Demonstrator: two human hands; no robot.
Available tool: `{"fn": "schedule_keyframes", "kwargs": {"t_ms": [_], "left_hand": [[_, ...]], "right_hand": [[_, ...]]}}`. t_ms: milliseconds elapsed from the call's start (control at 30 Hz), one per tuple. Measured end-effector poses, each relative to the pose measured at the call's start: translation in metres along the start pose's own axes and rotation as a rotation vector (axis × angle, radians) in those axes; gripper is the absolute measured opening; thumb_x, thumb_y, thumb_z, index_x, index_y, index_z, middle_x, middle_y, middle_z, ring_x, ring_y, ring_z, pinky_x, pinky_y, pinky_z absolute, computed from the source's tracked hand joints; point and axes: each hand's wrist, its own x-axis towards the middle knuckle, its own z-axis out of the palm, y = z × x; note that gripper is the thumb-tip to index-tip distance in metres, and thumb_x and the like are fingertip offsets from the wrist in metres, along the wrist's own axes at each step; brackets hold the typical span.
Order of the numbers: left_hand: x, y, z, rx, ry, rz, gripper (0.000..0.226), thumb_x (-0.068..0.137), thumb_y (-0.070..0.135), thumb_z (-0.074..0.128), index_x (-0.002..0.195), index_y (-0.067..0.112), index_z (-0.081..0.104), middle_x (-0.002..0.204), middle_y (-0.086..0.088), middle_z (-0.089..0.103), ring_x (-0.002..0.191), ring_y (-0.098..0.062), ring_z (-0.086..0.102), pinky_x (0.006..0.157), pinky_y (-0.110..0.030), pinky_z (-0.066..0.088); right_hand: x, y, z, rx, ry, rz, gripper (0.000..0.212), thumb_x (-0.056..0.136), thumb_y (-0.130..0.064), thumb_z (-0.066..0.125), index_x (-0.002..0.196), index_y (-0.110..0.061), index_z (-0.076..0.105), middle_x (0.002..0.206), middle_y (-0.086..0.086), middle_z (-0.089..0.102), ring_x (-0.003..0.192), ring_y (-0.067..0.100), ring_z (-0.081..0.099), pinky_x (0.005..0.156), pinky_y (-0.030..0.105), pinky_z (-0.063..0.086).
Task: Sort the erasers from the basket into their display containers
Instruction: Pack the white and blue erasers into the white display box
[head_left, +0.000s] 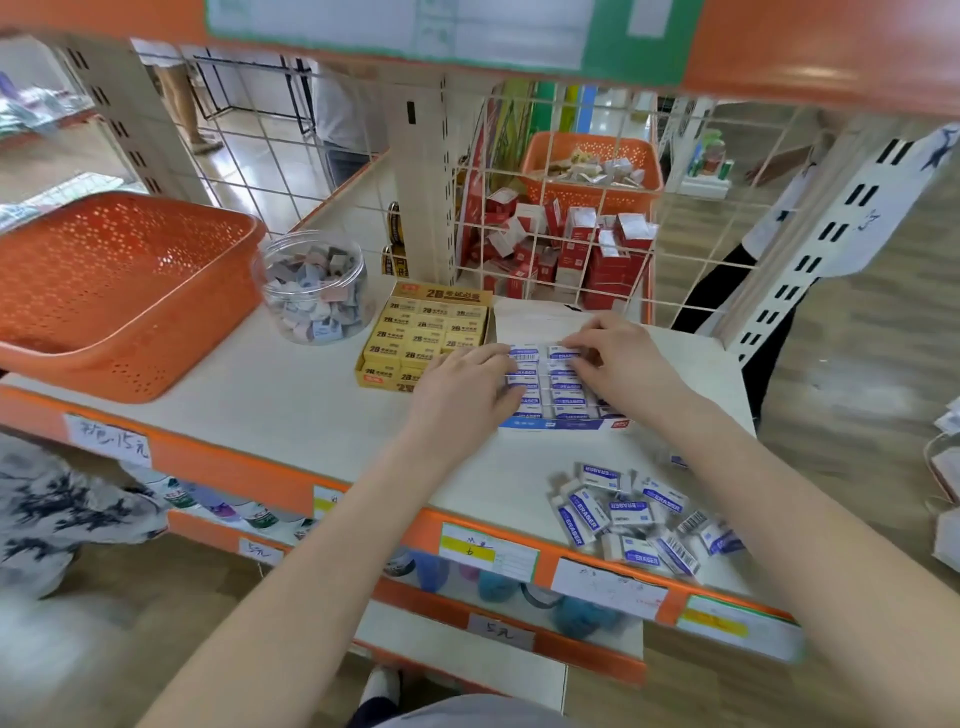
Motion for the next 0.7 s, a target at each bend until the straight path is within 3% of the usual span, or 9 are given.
{"fn": "schedule_keyframes", "kwargs": {"t_ms": [200,367,533,633,700], "left_hand": [[-0.001,-0.002,0.001,-0.062,-0.002,0.014,0.037,0.095,0.036,0.051,0.127,0.019,0.057,0.142,0.008,0.047,0.129,-0.015,0.041,0.102,-0.032,0.032],[0.002,-0.001,0.0,-0.05,-0.024,0.03,0.036,0.094,0.034,0.052,0.127,0.019,0.057,0.142,0.007,0.046,0.127,-0.017,0.042,0.102,-0.032,0.031],[0.01,0.003,-0.006,0.014,-0.031,0.021,0.035,0.094,0.031,0.049,0.127,0.022,0.055,0.134,0.007,0.052,0.119,-0.019,0.047,0.1,-0.031,0.03],[0.015,0.012,-0.007,-0.001,0.0,0.036,0.032,0.095,0.029,0.047,0.125,0.022,0.057,0.129,0.006,0.057,0.117,-0.02,0.05,0.099,-0.032,0.031],[0.018,0.023,-0.005,-0.083,0.014,0.104,0.029,0.094,0.024,0.05,0.121,0.021,0.061,0.125,0.005,0.06,0.114,-0.019,0.053,0.095,-0.028,0.034]], "right_hand": [[0.004,0.001,-0.002,0.02,0.062,0.033,0.012,0.087,-0.014,0.064,0.094,-0.008,0.072,0.101,0.005,0.063,0.093,0.018,0.057,0.083,0.022,0.04],[0.005,0.003,-0.002,-0.044,0.05,0.038,0.019,0.089,-0.025,0.062,0.101,-0.014,0.072,0.105,-0.004,0.049,0.095,0.014,0.049,0.079,0.025,0.04],[-0.005,0.015,-0.011,-0.126,-0.031,-0.022,0.028,0.094,-0.028,0.053,0.118,-0.026,0.065,0.115,0.001,0.048,0.111,0.019,0.036,0.095,0.035,0.036],[-0.024,0.026,-0.022,-0.052,-0.029,0.013,0.032,0.096,-0.027,0.046,0.126,-0.03,0.059,0.12,0.002,0.046,0.109,0.014,0.03,0.098,0.028,0.025],[-0.04,0.035,-0.033,0.024,-0.022,0.047,0.033,0.095,-0.025,0.044,0.124,-0.028,0.06,0.115,0.002,0.048,0.106,0.013,0.033,0.089,0.02,0.021]]}}
